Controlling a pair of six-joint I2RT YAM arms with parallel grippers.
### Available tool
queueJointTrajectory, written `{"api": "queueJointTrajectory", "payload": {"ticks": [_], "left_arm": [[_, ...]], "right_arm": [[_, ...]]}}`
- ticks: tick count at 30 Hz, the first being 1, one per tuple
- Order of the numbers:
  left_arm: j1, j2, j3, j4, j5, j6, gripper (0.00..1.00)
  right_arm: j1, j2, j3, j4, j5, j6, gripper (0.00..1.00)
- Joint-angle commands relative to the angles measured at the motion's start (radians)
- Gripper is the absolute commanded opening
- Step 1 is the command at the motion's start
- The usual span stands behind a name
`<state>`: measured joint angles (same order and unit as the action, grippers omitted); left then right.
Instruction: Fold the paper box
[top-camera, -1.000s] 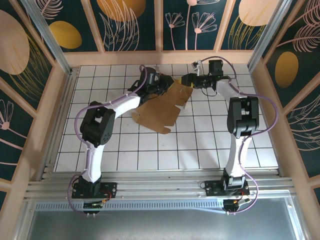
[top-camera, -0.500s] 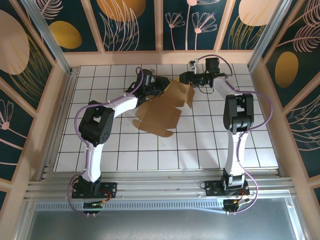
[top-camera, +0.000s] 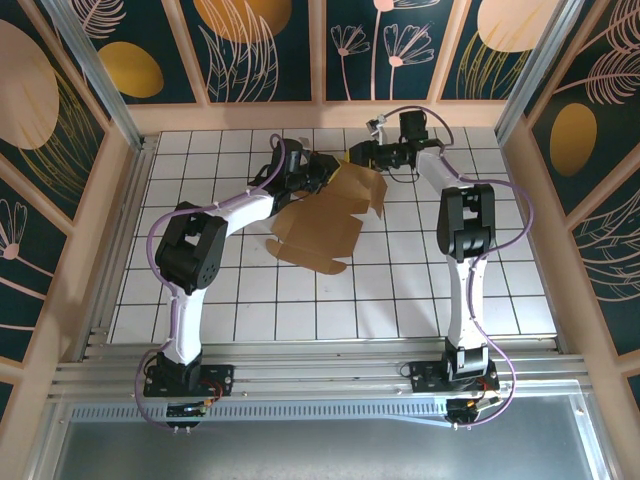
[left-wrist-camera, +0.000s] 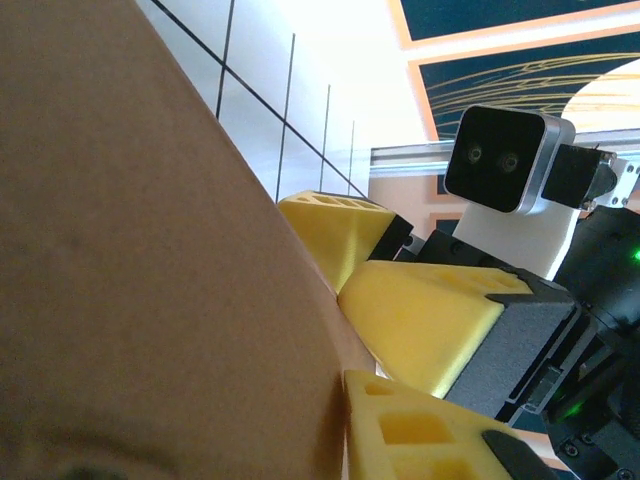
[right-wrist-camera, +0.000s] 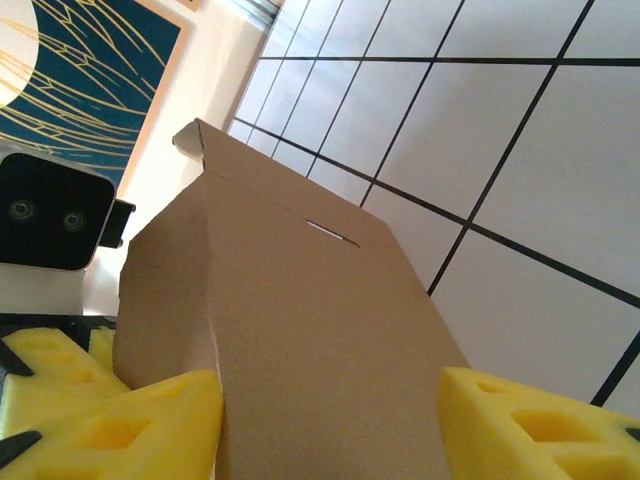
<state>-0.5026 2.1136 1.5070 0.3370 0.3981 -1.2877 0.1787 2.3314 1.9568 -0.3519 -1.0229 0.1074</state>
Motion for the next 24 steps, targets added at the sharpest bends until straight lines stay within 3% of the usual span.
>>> {"api": "queueJointTrajectory", "payload": {"ticks": [1, 7, 10, 17, 24], "left_arm": [[0.009, -0.026, -0.016, 0.010, 0.010, -0.016, 0.17], [0.014, -0.046, -0.026, -0.008, -0.021, 0.008, 0.26], [0.018, -0.044, -0.024, -0.021, -0.027, 0.011, 0.25], [0.021, -0.034, -0.024, -0.009, -0.030, -0.002, 0.22], [0.022, -0.041, -0.023, -0.011, -0.030, -0.003, 0.22]], "right_arm": [[0.017, 0.018, -0.002, -0.043, -0.012, -0.021, 0.58], [0.015, 0.022, -0.008, -0.047, 0.011, -0.008, 0.53], [0.017, -0.005, -0.013, -0.029, -0.008, 0.005, 0.62], [0.014, -0.066, -0.028, -0.028, -0.046, -0.005, 0.63], [0.016, -0.038, -0.042, -0.008, -0.112, -0.006, 0.72]]}}
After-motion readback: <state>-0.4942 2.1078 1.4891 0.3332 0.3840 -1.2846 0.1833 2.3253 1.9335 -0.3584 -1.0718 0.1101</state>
